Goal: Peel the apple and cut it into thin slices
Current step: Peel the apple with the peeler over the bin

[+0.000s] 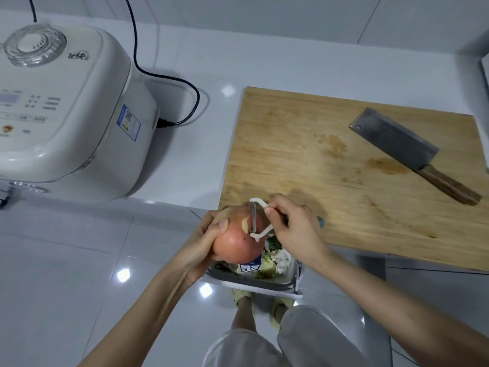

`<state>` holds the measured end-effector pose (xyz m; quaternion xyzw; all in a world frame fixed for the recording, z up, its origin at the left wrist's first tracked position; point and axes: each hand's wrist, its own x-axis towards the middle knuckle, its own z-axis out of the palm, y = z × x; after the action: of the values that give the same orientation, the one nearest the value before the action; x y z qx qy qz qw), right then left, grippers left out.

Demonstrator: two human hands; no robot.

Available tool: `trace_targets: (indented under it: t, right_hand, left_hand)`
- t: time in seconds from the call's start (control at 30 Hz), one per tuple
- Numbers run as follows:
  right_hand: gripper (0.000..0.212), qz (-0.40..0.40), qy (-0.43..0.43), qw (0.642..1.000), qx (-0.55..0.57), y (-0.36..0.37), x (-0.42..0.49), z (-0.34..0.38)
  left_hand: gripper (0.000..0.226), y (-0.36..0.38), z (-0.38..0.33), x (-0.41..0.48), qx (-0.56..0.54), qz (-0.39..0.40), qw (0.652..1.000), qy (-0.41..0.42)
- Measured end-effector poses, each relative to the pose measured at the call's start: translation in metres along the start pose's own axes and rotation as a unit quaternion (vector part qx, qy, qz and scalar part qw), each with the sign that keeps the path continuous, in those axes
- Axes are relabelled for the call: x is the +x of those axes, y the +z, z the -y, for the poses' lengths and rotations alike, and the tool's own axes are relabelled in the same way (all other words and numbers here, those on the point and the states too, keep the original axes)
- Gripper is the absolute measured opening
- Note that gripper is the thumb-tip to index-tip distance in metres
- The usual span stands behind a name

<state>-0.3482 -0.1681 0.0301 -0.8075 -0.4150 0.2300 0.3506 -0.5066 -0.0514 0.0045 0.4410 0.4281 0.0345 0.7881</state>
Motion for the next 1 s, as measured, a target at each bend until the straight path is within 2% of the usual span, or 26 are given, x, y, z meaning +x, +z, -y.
trace_targets:
  t: [0.2,0.5,0.67,0.83,0.9,1.0]
  right_hand:
    - [0.019,0.031,0.103,0.99,0.093,0.001,-0.006,-0.004]
    - [0.025,0.055,0.275,0.943,0.176,0.004,-0.014,-0.006]
    - [0.024,0.068,0.267,0.953,0.122,-0.003,-0.015,-0.009]
    - [0.018,0.144,0.279,0.949,0.026,0.005,-0.039,-0.018]
    - [0.018,0.15,0.29,0.945,0.035,0.012,-0.044,-0.019]
    - [0.019,0.141,0.295,0.943,0.059,0.007,-0.039,-0.02]
  left_hand:
    - [0.09,0.012,0.006,-0.003,-0.027,-0.014,0.999,0.037]
    - [0.092,0.024,0.019,-0.003,-0.046,-0.064,0.994,0.07]
    - [0.097,0.024,0.019,-0.005,-0.056,-0.051,0.996,0.05]
    - [0.128,0.014,-0.001,0.001,-0.149,-0.067,0.986,0.03]
    - [0.127,0.011,-0.009,0.003,-0.135,-0.071,0.987,0.056]
    - [0.112,0.008,-0.009,0.003,-0.123,-0.076,0.987,0.065]
